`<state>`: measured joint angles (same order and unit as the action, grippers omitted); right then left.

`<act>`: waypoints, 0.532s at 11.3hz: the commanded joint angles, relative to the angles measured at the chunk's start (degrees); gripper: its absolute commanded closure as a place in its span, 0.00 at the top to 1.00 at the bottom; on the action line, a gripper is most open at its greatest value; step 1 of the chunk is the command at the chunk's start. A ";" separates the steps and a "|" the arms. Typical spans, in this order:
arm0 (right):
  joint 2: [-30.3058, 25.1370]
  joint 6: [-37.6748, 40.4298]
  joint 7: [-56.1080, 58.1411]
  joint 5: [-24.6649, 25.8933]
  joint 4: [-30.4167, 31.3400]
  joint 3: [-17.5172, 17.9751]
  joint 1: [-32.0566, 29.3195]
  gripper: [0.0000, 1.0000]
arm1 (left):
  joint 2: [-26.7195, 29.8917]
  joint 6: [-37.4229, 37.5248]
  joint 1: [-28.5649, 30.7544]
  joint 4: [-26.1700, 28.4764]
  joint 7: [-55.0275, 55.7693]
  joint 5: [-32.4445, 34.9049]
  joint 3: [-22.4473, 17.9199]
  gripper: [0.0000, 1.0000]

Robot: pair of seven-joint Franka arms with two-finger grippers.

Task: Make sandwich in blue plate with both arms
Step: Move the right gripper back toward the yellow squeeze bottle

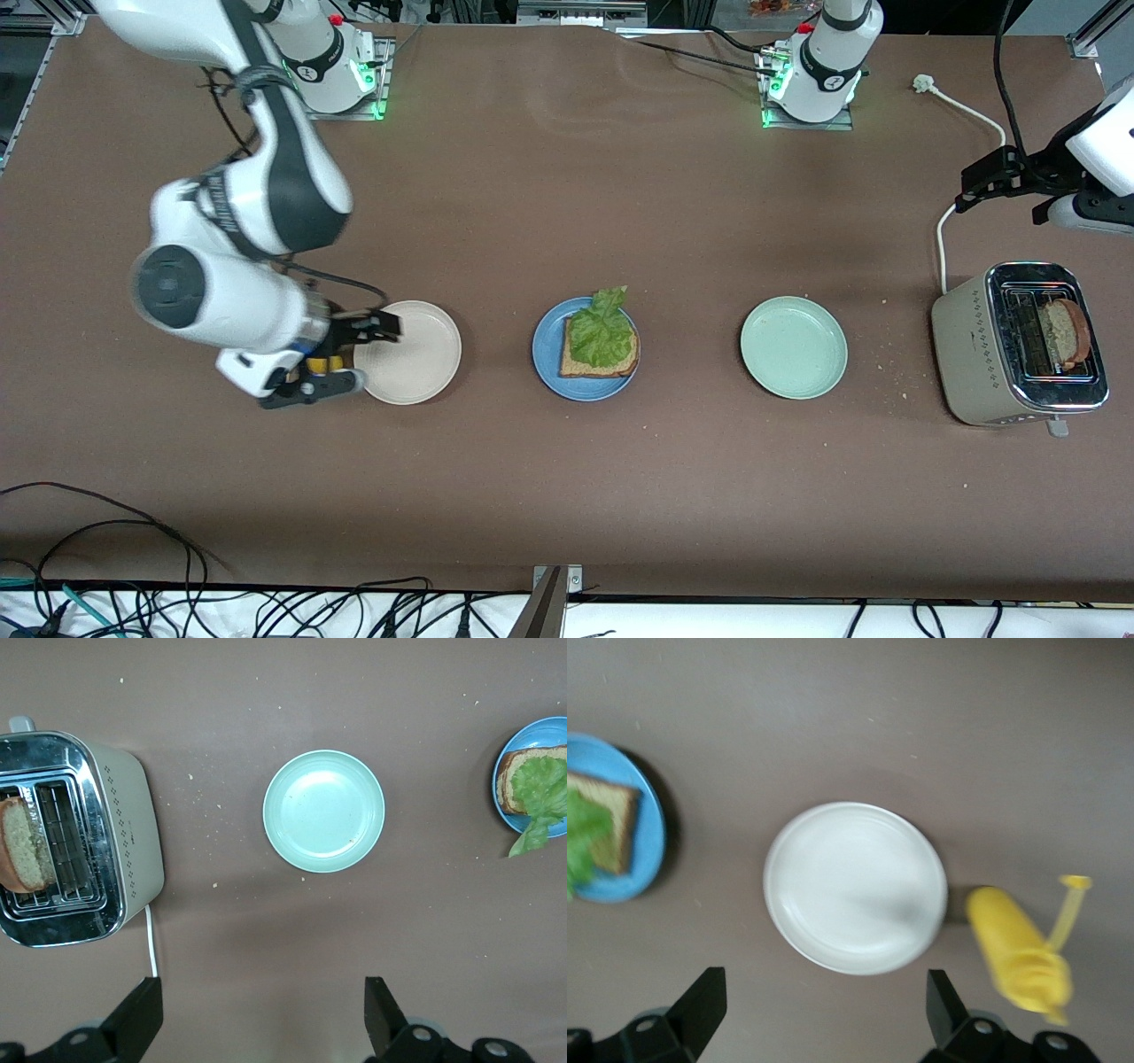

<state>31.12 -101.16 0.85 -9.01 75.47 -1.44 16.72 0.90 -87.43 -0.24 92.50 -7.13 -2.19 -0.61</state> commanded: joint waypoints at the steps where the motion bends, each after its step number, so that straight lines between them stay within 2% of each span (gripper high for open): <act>1: -5.36 3.50 22.02 0.66 5.22 1.88 -8.44 1.00 | -0.03 1.13 0.15 -1.01 -1.49 -0.54 -0.09 1.00; 6: -4.93 3.51 41.83 0.66 6.27 1.79 -15.40 1.00 | -0.03 1.13 0.15 -1.01 -1.49 -0.54 -0.09 1.00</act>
<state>27.35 -97.49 35.75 -8.99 79.61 -0.96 4.04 0.91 -87.42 -0.24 92.50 -7.13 -2.19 -0.61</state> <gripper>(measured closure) 0.000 0.000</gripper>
